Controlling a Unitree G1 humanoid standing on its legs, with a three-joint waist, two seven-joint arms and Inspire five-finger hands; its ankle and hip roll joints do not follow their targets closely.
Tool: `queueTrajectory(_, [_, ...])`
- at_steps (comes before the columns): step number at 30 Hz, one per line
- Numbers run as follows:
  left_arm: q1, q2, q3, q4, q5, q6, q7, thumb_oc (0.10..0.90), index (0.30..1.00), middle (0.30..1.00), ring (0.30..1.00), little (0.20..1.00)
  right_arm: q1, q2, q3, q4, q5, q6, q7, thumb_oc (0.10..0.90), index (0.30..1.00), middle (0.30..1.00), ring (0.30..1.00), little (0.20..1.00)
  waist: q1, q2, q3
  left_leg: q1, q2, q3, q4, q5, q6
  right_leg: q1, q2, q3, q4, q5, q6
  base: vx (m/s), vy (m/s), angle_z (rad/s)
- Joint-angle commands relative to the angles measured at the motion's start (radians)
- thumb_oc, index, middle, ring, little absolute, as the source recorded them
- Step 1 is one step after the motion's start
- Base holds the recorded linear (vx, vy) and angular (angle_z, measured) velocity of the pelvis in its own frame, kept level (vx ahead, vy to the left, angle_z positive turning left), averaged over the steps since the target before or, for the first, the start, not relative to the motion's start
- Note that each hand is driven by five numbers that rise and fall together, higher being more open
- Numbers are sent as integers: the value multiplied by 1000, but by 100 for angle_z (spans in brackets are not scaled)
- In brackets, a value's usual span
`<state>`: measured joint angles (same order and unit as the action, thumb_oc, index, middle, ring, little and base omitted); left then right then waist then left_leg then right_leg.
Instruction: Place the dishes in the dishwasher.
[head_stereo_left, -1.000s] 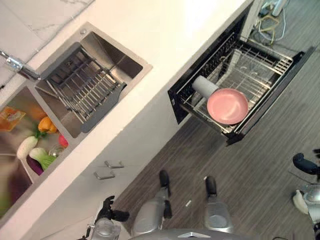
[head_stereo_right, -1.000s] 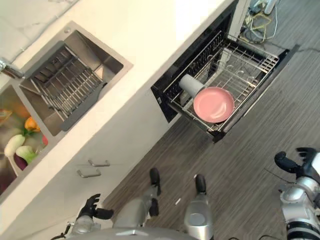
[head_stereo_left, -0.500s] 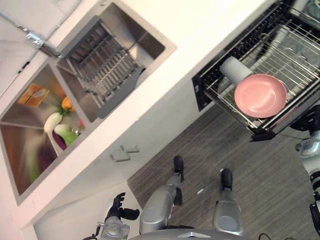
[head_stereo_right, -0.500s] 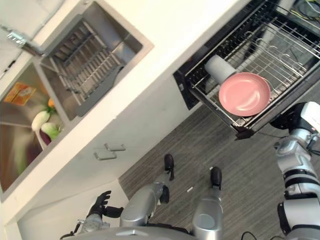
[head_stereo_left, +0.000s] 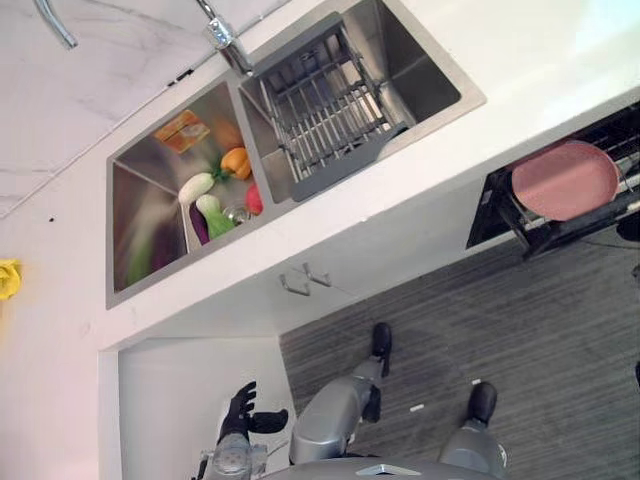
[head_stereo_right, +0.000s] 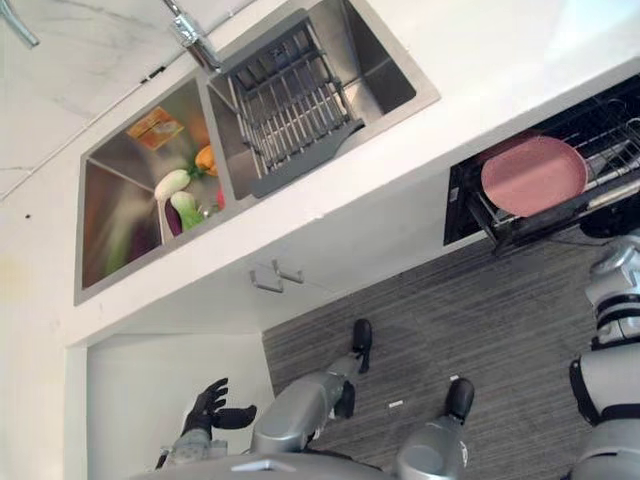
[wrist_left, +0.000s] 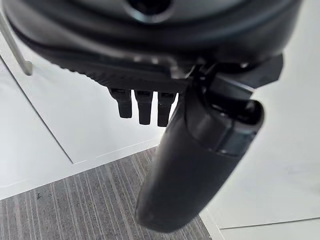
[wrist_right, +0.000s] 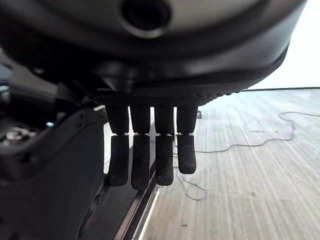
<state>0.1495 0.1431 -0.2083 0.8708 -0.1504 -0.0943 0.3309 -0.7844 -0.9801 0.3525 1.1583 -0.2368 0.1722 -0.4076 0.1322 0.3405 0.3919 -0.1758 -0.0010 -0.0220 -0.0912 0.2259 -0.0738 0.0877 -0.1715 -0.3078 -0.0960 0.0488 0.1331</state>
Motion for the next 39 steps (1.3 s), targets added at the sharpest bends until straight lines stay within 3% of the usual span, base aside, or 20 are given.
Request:
queueTrajectory(1, [-54,81,-39,25,-39,-23,7,800,900,900,900,900,-268,-31,163,-133,-126,-109,-99,400,300,300,300,300,80,-87,-121,21,45,-34,12,-86,-72,-176,-64,67,174,-94,2,50,4,1])
queueTrajectory(2, [-55,80,-38,39,-37,-19,4,800,900,900,900,900,-263,-20,169,-142,-134,-113,-95,400,300,300,300,300,82,-88,-125,24,45,-35,13,-88,-70,-172,-63,67,171,-95,2,39,6,10])
queueTrajectory(4, [-58,71,-27,89,-46,-7,-20,800,900,900,900,900,-228,3,188,-153,-184,-120,-83,620,629,629,629,629,87,-97,-140,31,43,-37,12,-94,-67,-158,-62,67,155,-91,5,39,18,15])
queueTrajectory(5, [-59,70,-23,102,-50,-8,-24,800,900,900,900,900,-217,5,191,-158,-196,-121,-77,800,900,900,900,900,88,-99,-144,34,43,-35,12,-96,-66,-154,-62,67,149,-89,5,38,33,7])
queueTrajectory(9, [-60,55,-13,151,-26,7,-33,800,900,900,900,900,-114,26,154,-177,-203,-138,-58,800,900,900,900,900,75,-112,-157,50,42,-22,9,-108,-59,-142,-62,78,130,-80,12,36,39,-1])
queueTrajectory(13, [-71,51,13,191,12,27,-37,800,900,900,900,900,97,98,-1,-219,-130,-161,-67,800,900,900,900,900,58,-139,-164,65,46,-3,8,-124,-51,-130,-60,93,114,-73,17,38,14,-6])
queueTrajectory(16, [-83,38,51,218,28,41,-34,800,900,900,900,900,311,180,-183,-247,-40,-180,-97,800,900,900,900,900,25,-164,-171,78,50,5,8,-135,-47,-109,-57,99,100,-70,20,37,-11,-17])
queueTrajectory(20, [-125,16,106,287,41,66,-21,800,900,900,900,900,597,403,-420,-251,183,-221,-97,800,900,900,900,900,-36,-207,-188,92,48,2,4,-143,-47,-74,-57,67,83,-69,21,55,-28,13])
queueTrajectory(21, [-129,9,137,318,34,79,-25,800,900,900,900,900,682,530,-457,-193,317,-241,-49,800,900,900,900,900,-56,-232,-203,105,51,13,4,-154,-45,-62,-51,72,73,-69,21,72,-27,10])
queueTrajectory(23, [-139,12,155,345,35,90,-34,800,900,900,900,900,708,575,-444,-135,338,-239,-26,800,900,900,900,900,-63,-247,-213,113,54,22,4,-160,-43,-57,-45,77,68,-68,20,57,-44,-5])
queueTrajectory(25, [-150,11,183,384,19,98,-54,800,900,900,900,900,763,664,-481,-19,489,-244,61,800,900,900,900,900,-80,-271,-227,127,59,34,4,-172,-40,-52,-35,89,63,-67,19,73,-40,-21])
queueTrajectory(29, [-156,18,199,429,17,106,-74,800,900,900,900,900,844,748,-494,149,556,-218,121,800,900,900,900,900,-100,-304,-260,170,68,55,4,-197,-29,-28,-21,113,57,-73,19,85,-12,-31])
queueTrajectory(39, [-166,37,168,407,35,94,-119,800,900,900,900,900,855,738,-401,161,420,-189,162,800,900,900,900,900,-110,-326,-279,214,76,65,4,-212,-25,-7,-5,136,73,-88,13,27,2,-11])
